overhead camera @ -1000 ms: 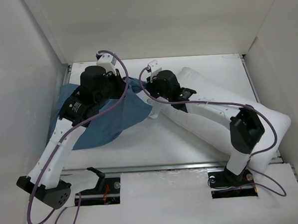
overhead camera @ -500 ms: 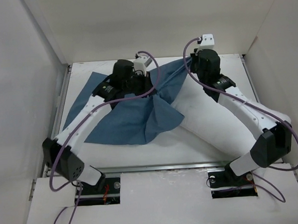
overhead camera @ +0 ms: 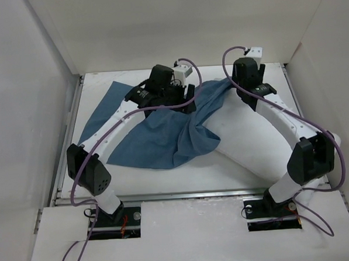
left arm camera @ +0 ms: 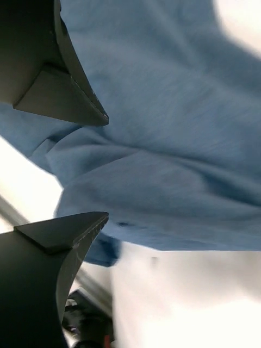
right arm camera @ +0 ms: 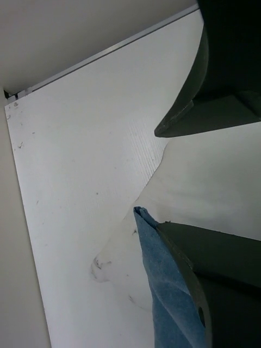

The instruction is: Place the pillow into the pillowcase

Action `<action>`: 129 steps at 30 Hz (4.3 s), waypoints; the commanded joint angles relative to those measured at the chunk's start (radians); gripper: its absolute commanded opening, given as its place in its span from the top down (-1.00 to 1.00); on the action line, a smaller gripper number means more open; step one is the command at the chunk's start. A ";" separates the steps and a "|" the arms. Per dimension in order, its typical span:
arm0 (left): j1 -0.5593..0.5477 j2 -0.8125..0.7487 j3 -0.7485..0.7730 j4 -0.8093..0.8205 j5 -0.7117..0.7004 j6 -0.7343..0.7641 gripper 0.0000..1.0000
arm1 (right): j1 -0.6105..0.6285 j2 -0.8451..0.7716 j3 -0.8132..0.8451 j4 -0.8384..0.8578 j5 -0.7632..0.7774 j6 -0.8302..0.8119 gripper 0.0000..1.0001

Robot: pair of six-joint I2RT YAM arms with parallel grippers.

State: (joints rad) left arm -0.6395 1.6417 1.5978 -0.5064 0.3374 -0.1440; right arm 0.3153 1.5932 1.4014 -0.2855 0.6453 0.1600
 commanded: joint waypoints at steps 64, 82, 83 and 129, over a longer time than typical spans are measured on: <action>-0.120 0.067 0.111 0.066 -0.057 0.116 1.00 | 0.117 -0.289 -0.231 -0.031 -0.842 0.401 0.07; -0.120 0.069 0.126 0.077 -0.141 0.096 1.00 | 0.126 -0.358 -0.291 -0.407 -0.382 0.470 1.00; -0.120 0.069 0.135 0.065 -0.105 0.112 0.86 | 0.126 -0.358 -0.303 -0.417 -0.381 0.483 1.00; -0.652 -0.093 -0.395 0.467 -0.825 -0.141 -0.85 | 0.048 -0.334 -0.298 -0.308 -0.662 0.440 1.00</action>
State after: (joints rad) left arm -1.2583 1.4853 1.1427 -0.0792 -0.4290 -0.2935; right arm 0.3668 1.2915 1.0721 -0.6044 -0.0261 0.6163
